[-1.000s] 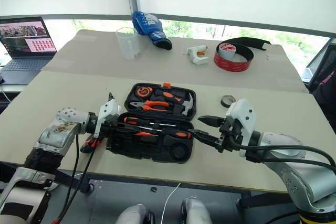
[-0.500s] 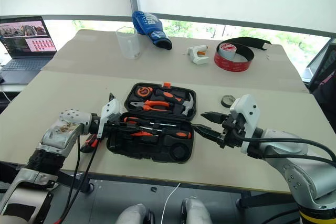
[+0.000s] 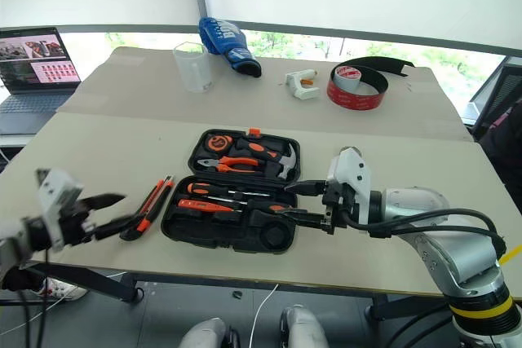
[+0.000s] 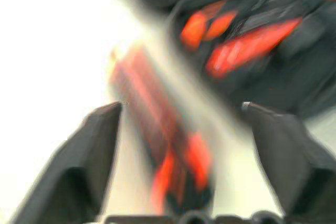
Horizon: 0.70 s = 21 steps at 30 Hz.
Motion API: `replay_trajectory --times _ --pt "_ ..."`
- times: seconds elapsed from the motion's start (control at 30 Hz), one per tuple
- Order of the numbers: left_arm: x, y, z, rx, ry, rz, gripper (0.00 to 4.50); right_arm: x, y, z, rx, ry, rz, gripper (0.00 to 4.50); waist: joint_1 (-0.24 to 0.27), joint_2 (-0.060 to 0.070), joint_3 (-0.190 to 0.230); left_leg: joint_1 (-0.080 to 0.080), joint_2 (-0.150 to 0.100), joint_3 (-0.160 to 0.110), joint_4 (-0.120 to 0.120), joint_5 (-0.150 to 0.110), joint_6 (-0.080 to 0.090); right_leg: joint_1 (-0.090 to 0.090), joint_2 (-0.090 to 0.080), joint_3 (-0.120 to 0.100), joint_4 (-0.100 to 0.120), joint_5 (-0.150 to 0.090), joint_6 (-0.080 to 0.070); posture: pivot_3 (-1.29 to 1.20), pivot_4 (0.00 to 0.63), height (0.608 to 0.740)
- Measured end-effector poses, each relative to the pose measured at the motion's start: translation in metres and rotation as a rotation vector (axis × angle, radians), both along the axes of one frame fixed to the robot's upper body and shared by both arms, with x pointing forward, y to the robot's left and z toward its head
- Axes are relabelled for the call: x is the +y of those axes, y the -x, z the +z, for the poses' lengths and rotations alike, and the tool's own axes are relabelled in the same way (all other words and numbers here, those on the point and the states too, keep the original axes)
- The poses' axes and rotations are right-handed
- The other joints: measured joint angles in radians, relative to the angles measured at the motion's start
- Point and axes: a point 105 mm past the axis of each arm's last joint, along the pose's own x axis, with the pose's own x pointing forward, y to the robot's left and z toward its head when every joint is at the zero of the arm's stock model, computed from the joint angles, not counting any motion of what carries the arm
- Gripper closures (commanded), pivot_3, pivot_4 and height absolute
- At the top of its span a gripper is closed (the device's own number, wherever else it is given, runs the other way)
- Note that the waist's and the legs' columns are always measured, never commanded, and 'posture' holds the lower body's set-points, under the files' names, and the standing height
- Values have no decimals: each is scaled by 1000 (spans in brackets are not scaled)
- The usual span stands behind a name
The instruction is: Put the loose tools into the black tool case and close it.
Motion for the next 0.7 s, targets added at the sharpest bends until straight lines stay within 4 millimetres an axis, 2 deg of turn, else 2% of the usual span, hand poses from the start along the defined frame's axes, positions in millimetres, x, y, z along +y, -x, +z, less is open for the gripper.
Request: replay_trajectory --times 0.1,0.2,0.3,0.4,0.47,0.63,0.7 --pt "8 18 -3 3 -36 71 0 5 -2 5 -9 -11 50 1204 18 0 0 0 0 0 -1 -1 0 0 -3 -1 0 0 0 0 150 730" --pt "-3 22 -4 -1 -43 70 0 8 -7 6 -18 -11 75 1204 27 0 0 -1 -1 0 -1 -1 0 0 -4 -3 0 1 -2 0 150 730" --pt "-20 11 7 -53 -48 49 0 9 -9 2 -4 -11 90 1204 33 0 0 -1 -1 -1 -1 -1 0 0 -4 -3 0 4 -7 0 150 730" --pt "-26 -1 8 -50 -49 87 0 11 -10 1 -1 -13 92 1204 27 1 0 -2 -1 0 -1 -1 0 0 -3 -3 0 4 -7 0 150 730" --pt "-28 -5 3 -21 -46 102 0 12 -10 1 -2 -19 93 1204 22 1 0 -2 -1 0 -1 0 0 0 -2 -3 0 4 -7 0 150 730" --pt "-40 -14 -32 127 -13 83 0 13 -3 2 -19 -29 75 1204 20 1 0 -1 0 0 -2 0 -1 0 0 -2 0 4 -7 0 150 730" --pt "-41 -20 -32 127 -15 78 0 13 0 3 -16 -33 74 1204 21 1 0 0 0 0 -2 0 -1 0 0 -2 0 4 -7 0 150 730"
